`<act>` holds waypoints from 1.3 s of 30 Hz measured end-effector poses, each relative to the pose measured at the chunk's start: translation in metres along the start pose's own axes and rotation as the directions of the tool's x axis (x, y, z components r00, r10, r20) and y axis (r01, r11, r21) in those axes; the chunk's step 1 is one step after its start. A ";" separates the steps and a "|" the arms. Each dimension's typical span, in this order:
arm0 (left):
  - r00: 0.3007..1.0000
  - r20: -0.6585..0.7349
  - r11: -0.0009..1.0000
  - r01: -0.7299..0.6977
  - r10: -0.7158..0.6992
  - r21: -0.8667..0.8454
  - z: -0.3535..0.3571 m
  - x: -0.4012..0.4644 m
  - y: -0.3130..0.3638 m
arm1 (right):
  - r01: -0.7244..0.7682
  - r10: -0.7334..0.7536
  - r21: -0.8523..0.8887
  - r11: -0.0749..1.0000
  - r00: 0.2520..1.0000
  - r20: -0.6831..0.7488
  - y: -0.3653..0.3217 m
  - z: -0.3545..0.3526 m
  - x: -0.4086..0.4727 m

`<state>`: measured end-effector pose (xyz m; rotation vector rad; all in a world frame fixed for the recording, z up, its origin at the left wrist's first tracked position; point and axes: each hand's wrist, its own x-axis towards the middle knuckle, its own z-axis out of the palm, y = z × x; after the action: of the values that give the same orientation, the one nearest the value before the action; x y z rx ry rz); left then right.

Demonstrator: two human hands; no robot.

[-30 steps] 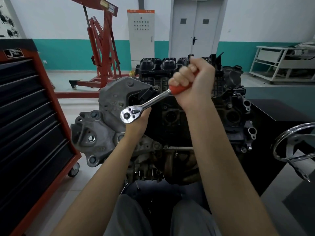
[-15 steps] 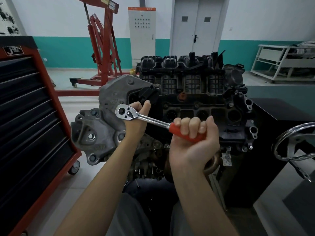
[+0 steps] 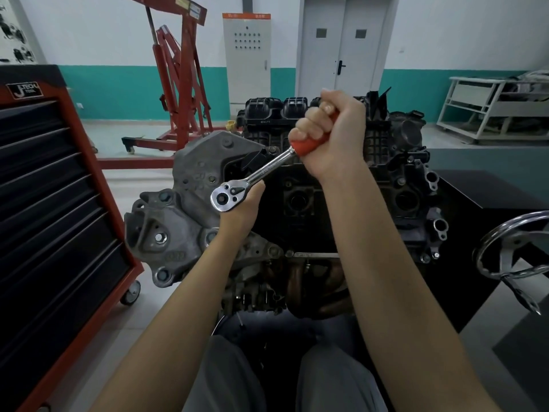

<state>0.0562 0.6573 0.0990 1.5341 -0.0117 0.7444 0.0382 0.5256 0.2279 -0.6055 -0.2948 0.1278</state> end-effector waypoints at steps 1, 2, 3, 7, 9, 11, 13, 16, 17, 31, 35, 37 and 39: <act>1.000 -0.028 1.000 0.005 -0.006 -0.004 0.000 0.000 0.000 | 0.037 -0.036 0.030 0.999 0.999 -0.016 0.003 -0.004 -0.006; 0.999 -0.046 1.000 0.003 -0.004 -0.024 0.000 0.000 0.000 | 0.090 -0.088 0.068 0.994 0.995 -0.038 0.008 -0.010 -0.015; 0.999 -0.042 0.999 -0.018 0.016 -0.046 0.000 0.000 -0.001 | 0.148 -0.142 0.110 0.983 0.988 -0.064 0.014 -0.017 -0.026; 0.993 -0.001 0.993 -0.119 0.119 -0.027 -0.001 -0.002 0.002 | 0.325 -0.292 0.256 0.910 0.943 -0.159 0.048 -0.042 -0.078; 0.992 -0.004 0.991 -0.130 0.130 -0.038 -0.001 -0.004 0.005 | 0.353 -0.319 0.287 0.890 0.934 -0.162 0.058 -0.047 -0.090; 0.992 0.004 0.991 -0.127 0.128 -0.027 -0.001 -0.003 0.006 | 0.344 -0.315 0.279 0.897 0.938 -0.145 0.053 -0.048 -0.086; 0.994 -0.001 0.994 -0.107 0.107 -0.001 0.000 -0.001 0.005 | 0.300 -0.281 0.237 0.924 0.953 -0.111 0.037 -0.043 -0.067; 0.998 -0.055 1.000 0.005 -0.006 -0.021 0.002 0.000 0.000 | 0.177 -0.171 0.138 0.975 0.984 -0.053 0.011 -0.026 -0.032; 0.997 -0.063 0.999 0.036 -0.038 -0.030 0.003 0.000 0.000 | 0.132 -0.129 0.103 0.986 0.991 -0.040 0.005 -0.020 -0.022; 0.995 -0.020 0.993 -0.099 0.098 -0.065 0.000 -0.004 0.006 | 0.319 -0.286 0.274 0.907 0.946 -0.152 0.047 -0.043 -0.077; 0.995 -0.036 0.994 -0.093 0.091 -0.064 0.000 -0.005 0.009 | 0.347 -0.323 0.291 0.892 0.938 -0.129 0.058 -0.049 -0.090; 0.995 -0.056 0.996 -0.088 0.086 -0.026 0.002 -0.003 0.011 | 0.323 -0.318 0.248 0.913 0.946 -0.061 0.048 -0.048 -0.080; 0.996 -0.060 0.998 -0.060 0.061 0.018 0.001 0.000 0.006 | 0.263 -0.270 0.202 0.943 0.963 0.009 0.031 -0.043 -0.062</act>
<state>0.0541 0.6553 0.1049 1.5320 -0.0073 0.8408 -0.0082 0.5152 0.1616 -0.3601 -0.3923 -0.0928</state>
